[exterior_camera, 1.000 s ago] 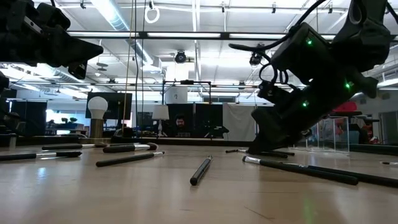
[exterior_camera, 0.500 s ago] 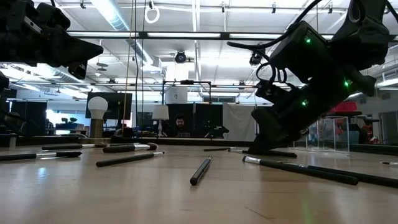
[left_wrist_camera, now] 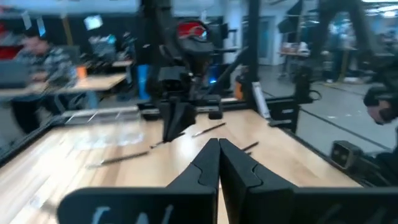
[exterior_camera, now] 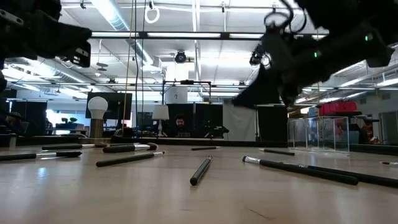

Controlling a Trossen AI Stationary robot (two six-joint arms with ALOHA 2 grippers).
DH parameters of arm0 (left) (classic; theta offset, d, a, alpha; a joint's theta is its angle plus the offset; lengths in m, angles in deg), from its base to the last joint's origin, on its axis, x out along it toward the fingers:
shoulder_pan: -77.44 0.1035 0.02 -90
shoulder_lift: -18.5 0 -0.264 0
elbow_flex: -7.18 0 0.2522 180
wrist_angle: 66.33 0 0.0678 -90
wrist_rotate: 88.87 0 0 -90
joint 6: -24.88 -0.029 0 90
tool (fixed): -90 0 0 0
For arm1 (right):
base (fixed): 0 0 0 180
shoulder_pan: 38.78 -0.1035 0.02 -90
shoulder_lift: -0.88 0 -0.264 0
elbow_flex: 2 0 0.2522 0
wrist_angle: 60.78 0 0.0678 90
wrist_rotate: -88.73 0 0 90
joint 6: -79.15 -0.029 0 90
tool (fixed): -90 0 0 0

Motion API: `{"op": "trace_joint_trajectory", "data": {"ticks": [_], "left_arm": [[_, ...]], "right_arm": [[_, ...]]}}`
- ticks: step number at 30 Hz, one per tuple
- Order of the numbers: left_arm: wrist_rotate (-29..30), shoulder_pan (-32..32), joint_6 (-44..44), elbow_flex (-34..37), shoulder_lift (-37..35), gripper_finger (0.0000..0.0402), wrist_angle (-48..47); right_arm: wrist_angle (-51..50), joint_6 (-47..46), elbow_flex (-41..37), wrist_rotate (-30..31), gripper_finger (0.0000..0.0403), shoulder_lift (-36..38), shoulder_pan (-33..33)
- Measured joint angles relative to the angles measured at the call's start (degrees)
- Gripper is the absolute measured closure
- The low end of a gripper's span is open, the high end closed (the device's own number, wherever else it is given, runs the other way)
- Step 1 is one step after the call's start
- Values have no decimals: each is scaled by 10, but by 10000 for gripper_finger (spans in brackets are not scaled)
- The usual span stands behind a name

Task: Sort items
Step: Put the silver eyeshadow brush into the transparent organizer

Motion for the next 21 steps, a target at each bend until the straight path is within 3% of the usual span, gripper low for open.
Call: {"op": "trace_joint_trajectory", "data": {"ticks": [7,12,17,21], "left_arm": [[35,-41,-38,0,209,387,223],[37,-41,-31,-4,372,325,400],[40,-40,-19,-80,521,246,447],[48,-41,-20,-171,639,209,469]], "right_arm": [[186,138,0,-88,398,-2,-3],[275,206,1,-129,398,-2,-3],[302,237,3,-137,398,-2,-2],[302,264,19,-146,398,-2,-5]]}}
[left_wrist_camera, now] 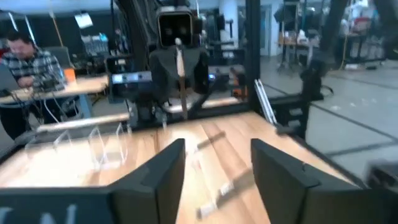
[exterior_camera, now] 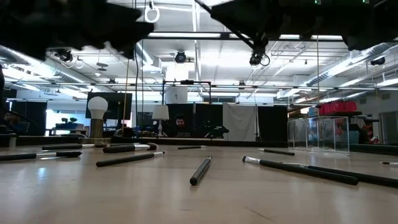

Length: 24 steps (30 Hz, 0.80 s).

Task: Sort items
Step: Put the silver eyeshadow brush into the transparent organizer

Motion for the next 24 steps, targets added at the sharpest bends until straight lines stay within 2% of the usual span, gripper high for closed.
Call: {"op": "trace_joint_trajectory", "data": {"ticks": [6,11,13,18,24], "left_arm": [[18,0,-23,-98,114,201,84],[22,0,-27,-144,159,222,109],[22,0,-27,-157,169,235,109],[21,0,-27,-168,173,285,107],[20,0,-26,-168,173,382,98]], "right_arm": [[0,23,4,-3,398,0,-14],[-3,39,4,0,399,0,-25],[-3,43,4,19,399,0,-29],[-13,44,4,41,399,0,-34],[-17,50,4,45,392,0,-37]]}}
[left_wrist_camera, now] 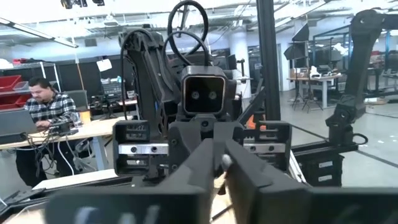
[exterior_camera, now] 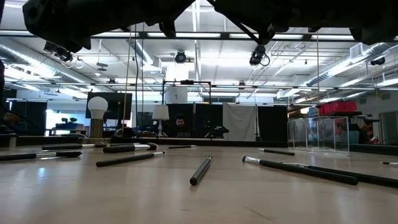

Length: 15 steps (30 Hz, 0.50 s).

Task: Sort items
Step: Put the silver eyeshadow brush into the transparent organizer

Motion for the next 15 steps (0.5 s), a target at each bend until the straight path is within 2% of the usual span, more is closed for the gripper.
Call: {"op": "trace_joint_trajectory", "data": {"ticks": [4,8,11,15], "left_arm": [[-8,0,4,0,-3,388,-8],[-10,4,19,-9,-30,392,-89],[-10,12,39,-41,-61,392,-211],[-13,26,58,-118,-82,392,-422]], "right_arm": [[-9,-6,0,0,379,0,0],[-49,-11,1,26,357,7,-3],[-134,-18,1,64,329,39,-8],[-300,-79,25,74,276,96,-6]]}}
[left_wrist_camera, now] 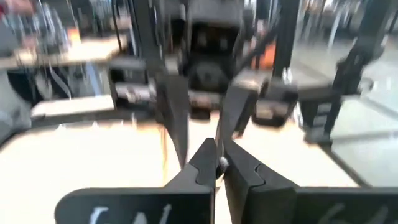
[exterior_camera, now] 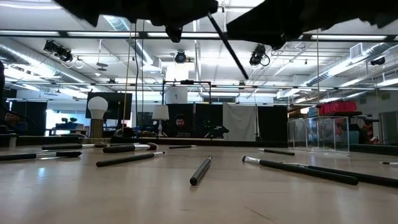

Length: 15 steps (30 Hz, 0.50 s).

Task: Sort items
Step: Put the silver eyeshadow brush into the transparent organizer

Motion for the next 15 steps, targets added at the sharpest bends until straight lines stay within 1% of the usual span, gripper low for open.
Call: {"op": "trace_joint_trajectory", "data": {"ticks": [2,4,6,8,11,15], "left_arm": [[-1,6,1,-41,1,392,-85],[-1,12,1,-78,11,392,-134],[0,17,1,-104,15,392,-179],[-2,20,1,-123,22,391,-192],[-8,23,1,-131,22,390,-211],[-10,23,6,-132,22,391,-218]], "right_arm": [[-71,-23,28,0,248,9,5],[-123,-30,49,0,223,6,9],[-136,-30,67,-2,206,-10,13],[-137,-26,75,-2,198,-22,15],[-125,-24,79,-2,205,-36,15],[-100,-25,79,-2,249,-42,15]]}}
